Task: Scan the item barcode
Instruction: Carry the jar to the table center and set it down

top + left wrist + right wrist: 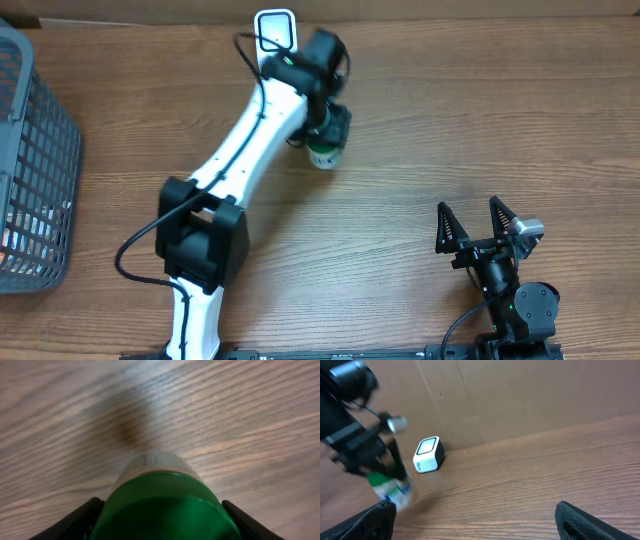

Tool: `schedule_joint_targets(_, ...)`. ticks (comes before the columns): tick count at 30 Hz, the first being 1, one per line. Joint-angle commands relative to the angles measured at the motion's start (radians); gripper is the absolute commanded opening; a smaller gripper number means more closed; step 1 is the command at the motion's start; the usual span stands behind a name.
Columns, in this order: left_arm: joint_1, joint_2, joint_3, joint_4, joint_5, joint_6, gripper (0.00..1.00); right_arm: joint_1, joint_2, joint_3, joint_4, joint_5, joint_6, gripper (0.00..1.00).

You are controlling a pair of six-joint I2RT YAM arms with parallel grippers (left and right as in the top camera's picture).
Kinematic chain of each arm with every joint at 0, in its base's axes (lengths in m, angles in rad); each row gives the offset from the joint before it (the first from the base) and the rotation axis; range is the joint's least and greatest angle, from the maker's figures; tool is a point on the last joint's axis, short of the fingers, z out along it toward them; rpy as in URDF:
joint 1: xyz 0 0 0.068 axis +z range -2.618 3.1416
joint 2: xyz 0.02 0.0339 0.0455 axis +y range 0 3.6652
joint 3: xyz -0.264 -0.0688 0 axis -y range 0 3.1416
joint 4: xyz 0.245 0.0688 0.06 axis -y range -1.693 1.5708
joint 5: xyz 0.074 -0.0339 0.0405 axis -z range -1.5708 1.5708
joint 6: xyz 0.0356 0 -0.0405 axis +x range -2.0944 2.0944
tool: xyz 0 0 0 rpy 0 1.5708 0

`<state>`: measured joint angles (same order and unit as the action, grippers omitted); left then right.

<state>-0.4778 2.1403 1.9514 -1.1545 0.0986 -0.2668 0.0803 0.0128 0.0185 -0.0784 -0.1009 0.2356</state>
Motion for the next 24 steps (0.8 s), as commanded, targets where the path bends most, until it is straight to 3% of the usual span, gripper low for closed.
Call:
schedule_joint_targets(1,-0.024,-0.006,-0.116,0.104,-0.067,-0.055,0.33,0.005,-0.01,-0.011,0.005,-0.005,0.002,1.0)
schedule_joint_targets(7,-0.032,-0.006,-0.207,0.203,-0.065,-0.071,0.37,0.005,-0.01,-0.01,0.005,-0.005,0.002,1.0)
schedule_joint_targets(12,-0.032,-0.006,-0.216,0.21,-0.048,-0.07,0.61,0.005,-0.01,-0.01,0.005,-0.005,0.002,1.0)
schedule_joint_targets(17,-0.032,-0.006,-0.216,0.206,-0.023,-0.069,0.78,0.005,-0.01,-0.011,0.005,-0.005,0.002,1.0)
schedule_joint_targets(24,-0.032,-0.006,-0.216,0.199,-0.017,-0.063,0.93,0.005,-0.01,-0.011,0.005,-0.005,0.002,1.0)
